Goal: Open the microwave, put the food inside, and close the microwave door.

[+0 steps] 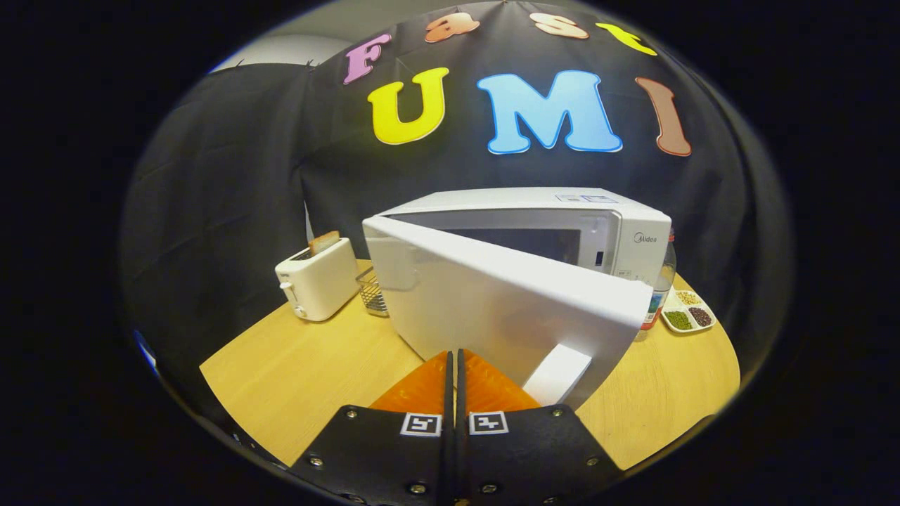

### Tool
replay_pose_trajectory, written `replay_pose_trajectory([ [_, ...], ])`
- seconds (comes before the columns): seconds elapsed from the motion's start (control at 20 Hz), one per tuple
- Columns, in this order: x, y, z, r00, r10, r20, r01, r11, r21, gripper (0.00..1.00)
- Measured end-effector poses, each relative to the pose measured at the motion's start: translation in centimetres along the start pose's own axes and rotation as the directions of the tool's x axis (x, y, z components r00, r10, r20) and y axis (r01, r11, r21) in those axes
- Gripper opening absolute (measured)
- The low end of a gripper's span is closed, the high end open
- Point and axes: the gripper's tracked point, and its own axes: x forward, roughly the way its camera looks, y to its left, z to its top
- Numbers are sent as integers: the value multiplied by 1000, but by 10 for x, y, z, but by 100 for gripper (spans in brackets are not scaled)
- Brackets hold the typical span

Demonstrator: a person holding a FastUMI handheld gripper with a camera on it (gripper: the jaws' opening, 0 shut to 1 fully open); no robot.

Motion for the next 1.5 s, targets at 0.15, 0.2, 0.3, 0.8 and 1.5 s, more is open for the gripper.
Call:
replay_pose_trajectory([
  [0.15, 19, -21, 4, 1000, -17, -5, 17, 1000, 10, 0],
  [0.2, 26, -26, 4, 1000, -21, -10, 21, 1000, 14, 0],
  [0.3, 39, -38, 8, 999, -34, -13, 35, 999, 25, 0],
  [0.8, 88, -74, 24, 993, -118, -7, 118, 989, 86, 0],
  [1.5, 83, -94, 46, 973, -225, 60, 224, 974, 19, 0],
])
